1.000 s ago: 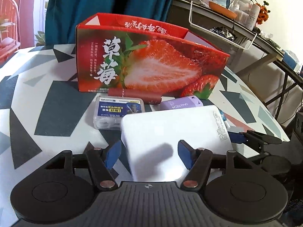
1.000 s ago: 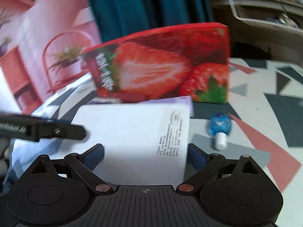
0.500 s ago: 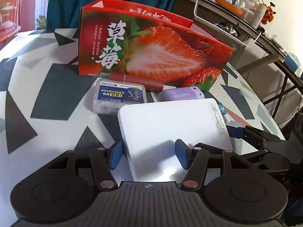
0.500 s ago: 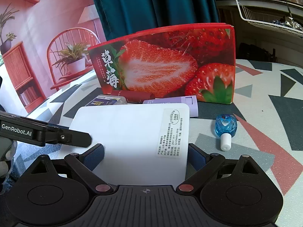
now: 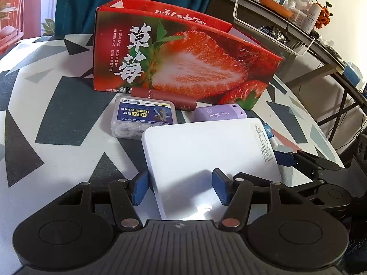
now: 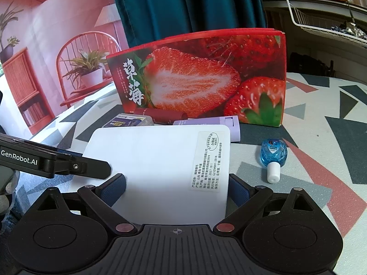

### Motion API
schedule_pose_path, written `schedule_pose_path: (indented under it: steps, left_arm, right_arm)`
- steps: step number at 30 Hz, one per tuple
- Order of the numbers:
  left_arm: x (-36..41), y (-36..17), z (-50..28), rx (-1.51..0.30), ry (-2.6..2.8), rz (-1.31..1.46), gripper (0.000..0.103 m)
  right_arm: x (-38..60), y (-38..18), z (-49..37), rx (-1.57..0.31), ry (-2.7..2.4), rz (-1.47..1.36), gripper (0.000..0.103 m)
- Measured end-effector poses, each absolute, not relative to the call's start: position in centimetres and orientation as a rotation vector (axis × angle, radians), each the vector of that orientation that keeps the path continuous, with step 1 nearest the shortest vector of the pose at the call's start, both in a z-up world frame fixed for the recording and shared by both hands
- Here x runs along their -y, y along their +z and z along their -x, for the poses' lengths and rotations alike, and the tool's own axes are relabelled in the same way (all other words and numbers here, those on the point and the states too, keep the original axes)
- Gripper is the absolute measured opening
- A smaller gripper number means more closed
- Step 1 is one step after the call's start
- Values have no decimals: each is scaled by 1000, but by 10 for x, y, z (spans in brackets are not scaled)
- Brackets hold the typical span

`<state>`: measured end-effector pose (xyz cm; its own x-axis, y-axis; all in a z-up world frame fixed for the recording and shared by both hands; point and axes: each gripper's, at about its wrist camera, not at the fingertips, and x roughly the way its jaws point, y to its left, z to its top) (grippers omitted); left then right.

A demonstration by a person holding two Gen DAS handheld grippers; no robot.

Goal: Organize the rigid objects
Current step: 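Close the left gripper on the white power bank, then lift the white power bank into the strawberry box and open the left gripper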

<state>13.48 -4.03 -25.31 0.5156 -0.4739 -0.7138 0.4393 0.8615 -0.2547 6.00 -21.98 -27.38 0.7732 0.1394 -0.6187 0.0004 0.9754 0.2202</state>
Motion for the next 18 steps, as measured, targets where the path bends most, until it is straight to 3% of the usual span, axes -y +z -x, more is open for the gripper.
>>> schedule_pose_path:
  steps: [7,14,18]
  left_arm:
    - [42,-245,-129,-857,-536,9,62]
    - [34,-225,-122,-788,-510,22,62]
    - [34,-214,-116,-756,-518,20,62]
  right_arm:
    - [214,-264,-57,-716,61,-181,87]
    - [206,-239,-46,-703,28,-125,60]
    - [209,-222,-42,-672,6,-148,57]
